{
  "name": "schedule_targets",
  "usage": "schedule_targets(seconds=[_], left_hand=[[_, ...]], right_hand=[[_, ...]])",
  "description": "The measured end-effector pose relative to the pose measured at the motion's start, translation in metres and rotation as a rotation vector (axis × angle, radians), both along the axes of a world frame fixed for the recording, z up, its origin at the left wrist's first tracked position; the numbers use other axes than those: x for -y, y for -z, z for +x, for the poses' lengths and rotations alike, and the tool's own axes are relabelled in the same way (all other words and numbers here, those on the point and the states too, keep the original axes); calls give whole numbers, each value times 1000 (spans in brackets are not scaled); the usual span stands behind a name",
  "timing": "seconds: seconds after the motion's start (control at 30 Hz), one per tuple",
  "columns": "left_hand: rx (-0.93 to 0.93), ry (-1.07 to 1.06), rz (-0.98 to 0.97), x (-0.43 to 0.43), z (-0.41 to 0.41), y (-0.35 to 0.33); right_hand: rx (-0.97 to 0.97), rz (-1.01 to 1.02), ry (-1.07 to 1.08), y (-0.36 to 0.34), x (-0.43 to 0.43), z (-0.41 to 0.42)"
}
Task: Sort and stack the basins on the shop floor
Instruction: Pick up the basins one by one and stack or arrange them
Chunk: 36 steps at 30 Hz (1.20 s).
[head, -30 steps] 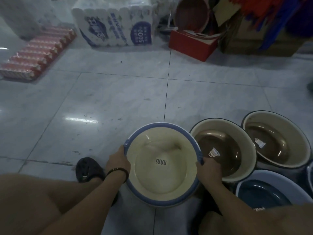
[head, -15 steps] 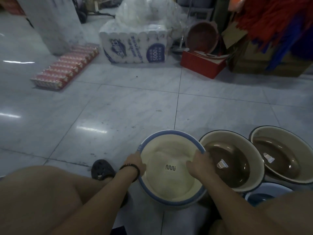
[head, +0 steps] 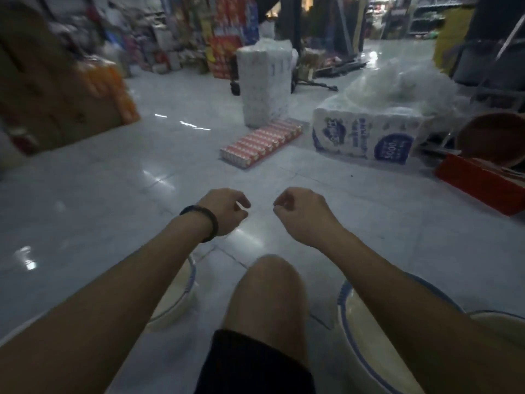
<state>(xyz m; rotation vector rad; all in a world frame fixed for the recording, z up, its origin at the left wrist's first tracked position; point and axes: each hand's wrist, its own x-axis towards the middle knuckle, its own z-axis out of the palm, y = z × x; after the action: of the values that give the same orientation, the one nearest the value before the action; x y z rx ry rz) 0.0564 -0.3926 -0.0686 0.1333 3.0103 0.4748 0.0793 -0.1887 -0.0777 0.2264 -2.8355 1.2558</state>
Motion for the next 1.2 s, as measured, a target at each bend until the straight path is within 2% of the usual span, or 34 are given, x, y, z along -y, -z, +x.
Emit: schedule_targets(seconds=[0.13,0.27,0.37,0.5,0.57,0.77,0.9,1.07,1.2], left_hand=[[46,-252,42,108,35,23],[218,-475,81,186,64,101],[362,-580,103,218,80,173],[473,-668,133,234,76,245],[508,-679,122,239,64,273],[618,-651,5,247,31,333],[632,-643,-77,247,18,362],[676,-558,-265,214,46,400],[621,-548,-296,186,80,417]], right_hand=[[30,80,-260,-19,126,6],[225,244,-451,27,218,21],[326,386,-513,86,241,23],[463,580,-486,147,218,-2],[493,627,-492,168,217,-20],[587,513,-495,221,258,-25],[704,628,-605,247,254,-22],[752,680,-686,244,242,-25],[768,652,-664,237,242,-27]])
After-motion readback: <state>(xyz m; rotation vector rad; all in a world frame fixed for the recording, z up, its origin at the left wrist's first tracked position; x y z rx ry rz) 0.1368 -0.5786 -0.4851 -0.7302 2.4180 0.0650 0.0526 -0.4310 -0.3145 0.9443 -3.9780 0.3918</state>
